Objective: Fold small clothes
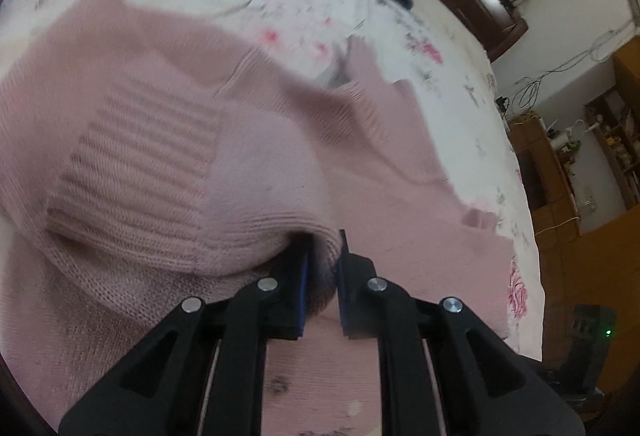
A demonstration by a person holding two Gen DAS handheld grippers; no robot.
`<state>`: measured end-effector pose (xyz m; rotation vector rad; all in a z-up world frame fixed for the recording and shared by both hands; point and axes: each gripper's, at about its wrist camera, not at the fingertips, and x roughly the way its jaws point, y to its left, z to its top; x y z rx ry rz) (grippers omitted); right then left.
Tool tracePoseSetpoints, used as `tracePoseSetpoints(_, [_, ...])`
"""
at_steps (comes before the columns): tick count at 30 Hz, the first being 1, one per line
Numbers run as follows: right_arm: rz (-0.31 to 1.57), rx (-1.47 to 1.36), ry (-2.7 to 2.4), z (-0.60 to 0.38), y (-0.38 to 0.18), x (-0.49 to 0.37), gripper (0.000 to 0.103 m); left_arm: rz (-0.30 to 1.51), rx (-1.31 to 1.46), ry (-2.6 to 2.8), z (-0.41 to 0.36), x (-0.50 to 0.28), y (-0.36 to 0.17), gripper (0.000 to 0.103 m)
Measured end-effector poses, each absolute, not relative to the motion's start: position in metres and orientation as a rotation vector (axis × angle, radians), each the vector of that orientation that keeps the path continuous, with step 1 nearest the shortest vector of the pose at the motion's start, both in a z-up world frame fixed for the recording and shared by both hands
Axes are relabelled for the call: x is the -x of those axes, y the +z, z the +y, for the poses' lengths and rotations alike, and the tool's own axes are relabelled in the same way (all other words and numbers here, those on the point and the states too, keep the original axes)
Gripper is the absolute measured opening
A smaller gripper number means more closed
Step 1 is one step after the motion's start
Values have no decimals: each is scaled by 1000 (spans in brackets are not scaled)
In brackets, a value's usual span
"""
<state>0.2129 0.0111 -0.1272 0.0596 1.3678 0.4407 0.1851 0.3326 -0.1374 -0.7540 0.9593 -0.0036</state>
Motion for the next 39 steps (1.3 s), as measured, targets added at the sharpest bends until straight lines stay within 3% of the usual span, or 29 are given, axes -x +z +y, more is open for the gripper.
tracePoseSetpoints(5, [1372, -61, 437, 17, -127, -215, 63, 993, 750, -48, 332, -181, -144, 17])
tracePoseSetpoints(10, [1370, -71, 455, 26, -122, -219, 63, 1023, 731, -165, 340, -150, -123, 40])
tracePoseSetpoints(15, [1384, -127, 509, 56, -112, -228, 65, 896, 574, -16, 394, -117, -76, 41])
tracePoseSetpoints(17, [1407, -160, 541, 76, -112, -234, 71, 891, 561, 70, 420, -123, -73, 41])
tracePoseSetpoints(23, [1461, -264, 637, 149, -121, -253, 71, 1029, 519, 219, 453, -151, -115, 39])
tracePoseSetpoints(30, [1526, -250, 660, 206, -148, -262, 72, 1041, 524, 186, 455, -153, -136, 39])
tracePoseSetpoints(32, [1556, -260, 645, 215, -161, -264, 68, 1041, 536, 175, 457, -153, -135, 39])
tracePoseSetpoints(35, [1548, -224, 665, 221, -165, -261, 29, 1025, 537, 164, 456, -148, -124, 40])
tracePoseSetpoints(36, [1530, -218, 678, 219, -160, -259, 24, 1014, 534, 161, 455, -147, -119, 41])
tracePoseSetpoints(39, [1484, -226, 693, 204, -142, -257, 21, 979, 540, 153, 454, -144, -104, 41])
